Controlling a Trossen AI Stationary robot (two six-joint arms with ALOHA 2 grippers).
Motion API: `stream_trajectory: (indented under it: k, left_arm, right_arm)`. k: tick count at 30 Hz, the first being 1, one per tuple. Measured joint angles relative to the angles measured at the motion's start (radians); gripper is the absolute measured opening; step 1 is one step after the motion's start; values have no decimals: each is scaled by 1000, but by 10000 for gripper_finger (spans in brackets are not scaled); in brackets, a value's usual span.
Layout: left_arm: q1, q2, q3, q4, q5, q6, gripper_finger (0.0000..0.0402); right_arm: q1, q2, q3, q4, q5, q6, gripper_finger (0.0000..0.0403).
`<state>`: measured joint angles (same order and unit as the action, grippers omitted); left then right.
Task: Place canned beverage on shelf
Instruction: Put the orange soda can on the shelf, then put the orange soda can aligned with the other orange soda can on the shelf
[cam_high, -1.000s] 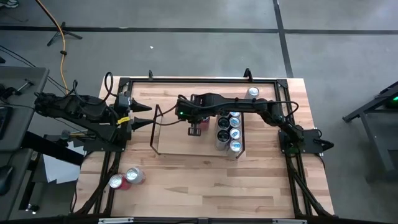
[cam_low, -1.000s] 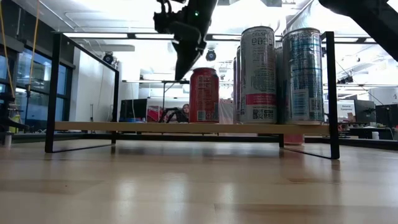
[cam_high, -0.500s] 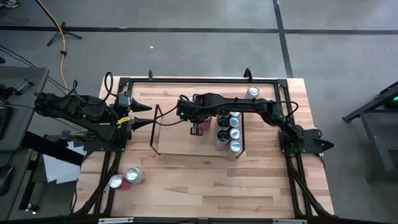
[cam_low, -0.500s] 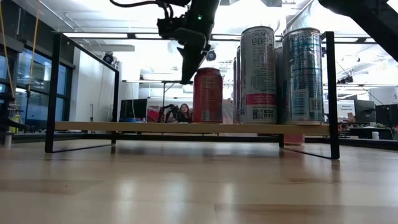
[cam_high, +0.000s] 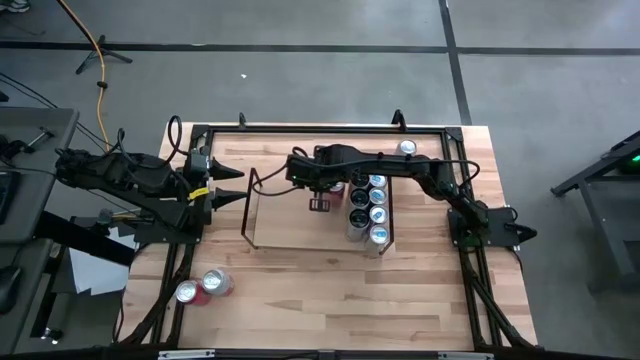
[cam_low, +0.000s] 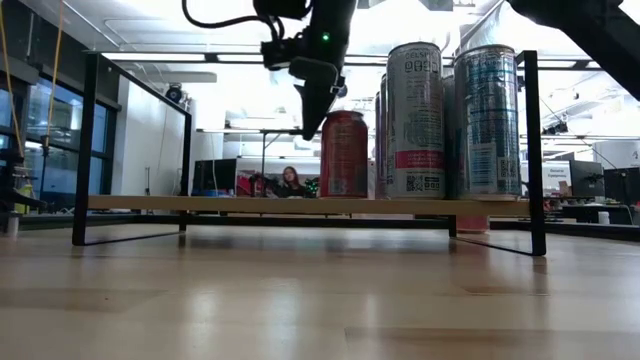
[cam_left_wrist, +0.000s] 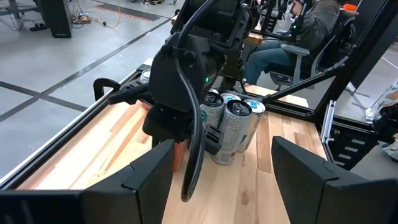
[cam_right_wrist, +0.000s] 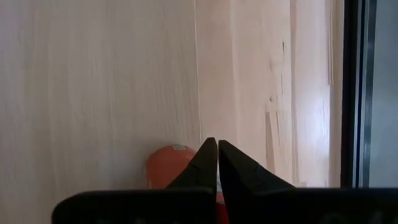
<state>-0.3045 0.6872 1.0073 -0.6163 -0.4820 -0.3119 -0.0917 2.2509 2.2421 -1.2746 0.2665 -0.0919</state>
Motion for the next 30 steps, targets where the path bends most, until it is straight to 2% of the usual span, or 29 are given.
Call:
stream_trajectory:
  k: [15, 20, 24, 30]
  left_arm:
    - [0, 0, 0, 0, 0, 0, 225]
    - [0, 0, 0, 0, 0, 0, 225]
    - [0, 0, 0, 0, 3, 0, 225]
    - [0, 0, 0, -2, 43, 2, 225]
  right_arm:
    - [3, 0, 5, -14, -4, -21, 0]
    - [3, 0, 108, 8, -4, -51, 0]
    - [-1, -85, 78, 85, -21, -70, 0]
    - [-7, -203, 79, 62, -80, -21, 0]
